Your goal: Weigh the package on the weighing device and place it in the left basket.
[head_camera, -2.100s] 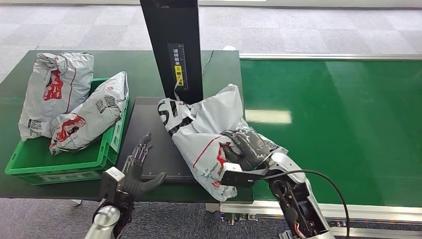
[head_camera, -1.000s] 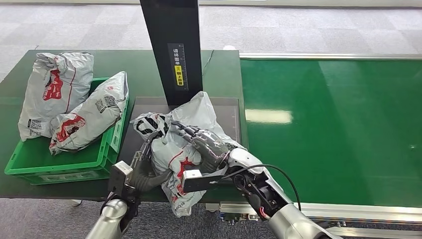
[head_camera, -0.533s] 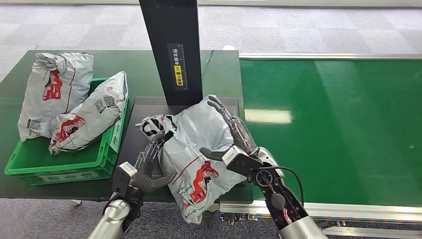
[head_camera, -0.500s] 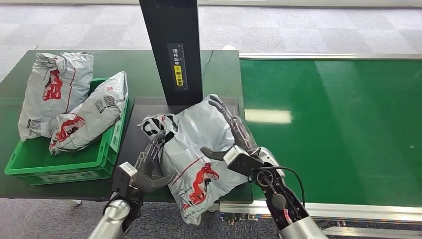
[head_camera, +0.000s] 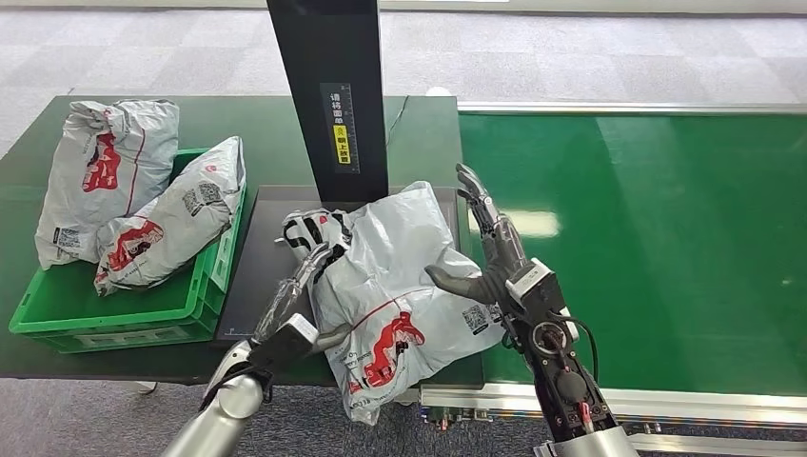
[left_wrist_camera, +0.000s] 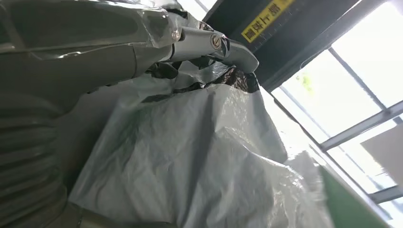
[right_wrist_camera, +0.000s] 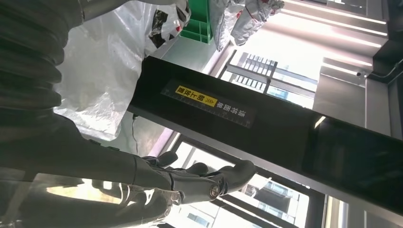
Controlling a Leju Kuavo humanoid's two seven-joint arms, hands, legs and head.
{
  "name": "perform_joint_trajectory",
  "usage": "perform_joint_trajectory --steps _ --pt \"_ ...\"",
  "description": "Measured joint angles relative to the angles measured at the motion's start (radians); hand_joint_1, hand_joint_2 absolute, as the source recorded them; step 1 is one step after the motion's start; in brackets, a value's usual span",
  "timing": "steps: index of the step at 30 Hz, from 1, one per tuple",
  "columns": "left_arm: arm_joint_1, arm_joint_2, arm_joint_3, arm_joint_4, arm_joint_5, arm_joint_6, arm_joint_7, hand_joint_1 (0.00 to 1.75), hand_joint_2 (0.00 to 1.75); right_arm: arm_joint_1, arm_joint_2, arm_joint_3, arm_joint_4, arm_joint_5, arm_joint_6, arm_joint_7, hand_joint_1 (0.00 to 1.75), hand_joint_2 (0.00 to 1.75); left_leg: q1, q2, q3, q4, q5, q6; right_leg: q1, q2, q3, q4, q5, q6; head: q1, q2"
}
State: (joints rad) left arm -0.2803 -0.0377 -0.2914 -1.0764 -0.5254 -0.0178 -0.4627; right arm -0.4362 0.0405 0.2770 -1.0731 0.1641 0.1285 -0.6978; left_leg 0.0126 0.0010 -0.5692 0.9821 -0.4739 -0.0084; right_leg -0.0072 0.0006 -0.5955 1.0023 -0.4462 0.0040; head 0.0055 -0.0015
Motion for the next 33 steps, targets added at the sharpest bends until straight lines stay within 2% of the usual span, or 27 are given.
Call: perform_joint_trajectory --steps 5,14,15,18,19,33 --pt "-0.105 0.024 -0.081 0.036 -0.237 -0.006 0.153 0.00 1.75 -0.001 0.011 -0.035 0.000 0.015 0.005 0.000 0.00 1.75 0.000 0.000 0.000 0.000 0.000 0.000 0.000 0.000 0.000 0.000 0.001 0.000 0.000 0.000" --pt "-0.207 0.041 -0.152 0.156 -0.350 -0.069 0.241 0.00 1.75 0.006 0.019 -0.076 -0.001 0.026 0.000 0.001 0.00 1.75 0.000 0.000 0.000 0.000 0.000 0.000 0.000 0.000 0.000 0.000 0.000 0.000 0.000 0.000" --pt "-0.214 0.042 -0.157 0.170 -0.357 -0.074 0.247 0.13 1.75 0.008 0.019 -0.080 -0.002 0.027 0.000 0.001 0.00 1.75 0.000 0.000 0.000 0.000 0.000 0.000 0.000 0.000 0.000 0.000 0.000 0.000 0.000 0.000" --pt "-0.234 0.043 -0.168 0.207 -0.370 -0.082 0.258 1.43 1.75 0.016 0.019 -0.091 -0.004 0.030 -0.002 0.005 0.00 1.75 0.000 0.000 0.000 0.000 0.000 0.000 0.000 0.000 0.000 0.000 0.000 0.000 0.000 0.000" --pt "-0.241 0.042 -0.172 0.219 -0.373 -0.086 0.261 1.73 1.75 0.018 0.020 -0.094 -0.006 0.032 -0.004 0.007 0.00 1.75 0.000 0.000 0.000 0.000 0.000 0.000 0.000 0.000 0.000 0.000 0.000 0.000 0.000 0.000" --pt "-0.297 0.022 -0.188 0.304 -0.385 -0.075 0.269 1.75 1.75 0.054 0.025 -0.125 -0.045 0.037 -0.016 0.026 0.00 1.75 0.000 0.000 0.001 0.000 0.000 0.000 0.000 0.000 0.001 0.000 0.000 0.000 0.000 0.000"
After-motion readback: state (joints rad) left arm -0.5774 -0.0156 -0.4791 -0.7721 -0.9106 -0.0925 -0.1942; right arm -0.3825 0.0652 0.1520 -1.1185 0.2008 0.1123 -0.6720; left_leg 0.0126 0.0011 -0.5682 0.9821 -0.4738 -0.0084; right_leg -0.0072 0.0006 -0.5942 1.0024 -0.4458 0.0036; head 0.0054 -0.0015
